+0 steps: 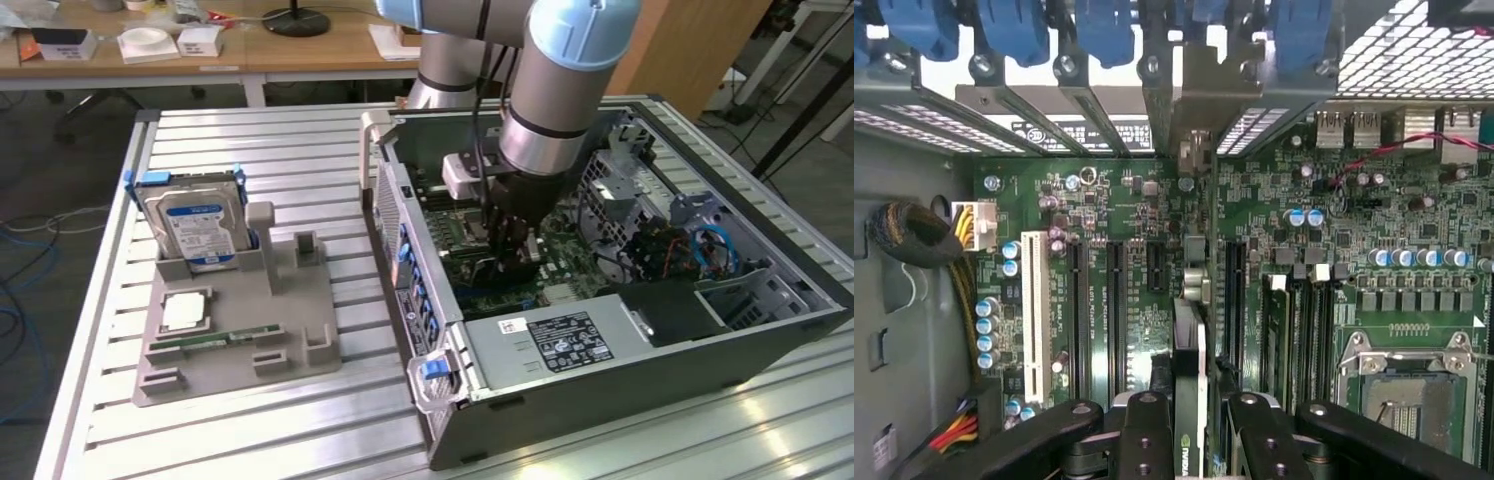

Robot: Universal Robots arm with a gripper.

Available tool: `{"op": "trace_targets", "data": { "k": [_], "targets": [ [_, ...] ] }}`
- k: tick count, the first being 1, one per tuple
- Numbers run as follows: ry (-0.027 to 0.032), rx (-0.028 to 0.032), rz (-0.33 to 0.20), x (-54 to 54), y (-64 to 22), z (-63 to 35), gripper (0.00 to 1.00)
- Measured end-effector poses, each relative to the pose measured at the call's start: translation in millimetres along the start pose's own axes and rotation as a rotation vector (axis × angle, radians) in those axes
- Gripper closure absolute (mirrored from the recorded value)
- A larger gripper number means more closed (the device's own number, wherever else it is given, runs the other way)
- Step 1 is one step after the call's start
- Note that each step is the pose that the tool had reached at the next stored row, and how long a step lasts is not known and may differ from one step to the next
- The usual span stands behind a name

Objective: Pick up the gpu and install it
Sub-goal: 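Insert the gpu into the slot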

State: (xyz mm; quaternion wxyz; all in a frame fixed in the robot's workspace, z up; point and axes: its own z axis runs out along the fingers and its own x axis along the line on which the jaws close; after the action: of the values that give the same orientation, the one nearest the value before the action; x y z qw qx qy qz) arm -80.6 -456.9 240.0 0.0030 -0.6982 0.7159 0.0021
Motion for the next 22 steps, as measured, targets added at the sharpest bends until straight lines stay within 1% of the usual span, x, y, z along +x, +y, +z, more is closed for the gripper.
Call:
{"op": "trace_targets", "data": {
  "k": [12,13,14,16,19,20,22],
  "targets": [
    [-0.0001,0.0005,0.0,0.0,0.9,0.3,0.74],
    [-0.0015,-0.0008,0.0,-0.1,1.3,0.5,0.74],
    [-0.001,0.0005,0.001,0.0,1.3,0.6,0.73],
    [-0.0001,0.0006,0.0,0.0,1.1,0.1,0.61],
    [0.0,0.0006,0.0,0.0,0.9,-3.3,0.61],
    [-0.0001,0.0005,0.0,0.0,0.9,-6.0,0.55],
    [0.0001,0.0004,0.0,0.0,1.0,-12.2,0.55]
  ]
}}
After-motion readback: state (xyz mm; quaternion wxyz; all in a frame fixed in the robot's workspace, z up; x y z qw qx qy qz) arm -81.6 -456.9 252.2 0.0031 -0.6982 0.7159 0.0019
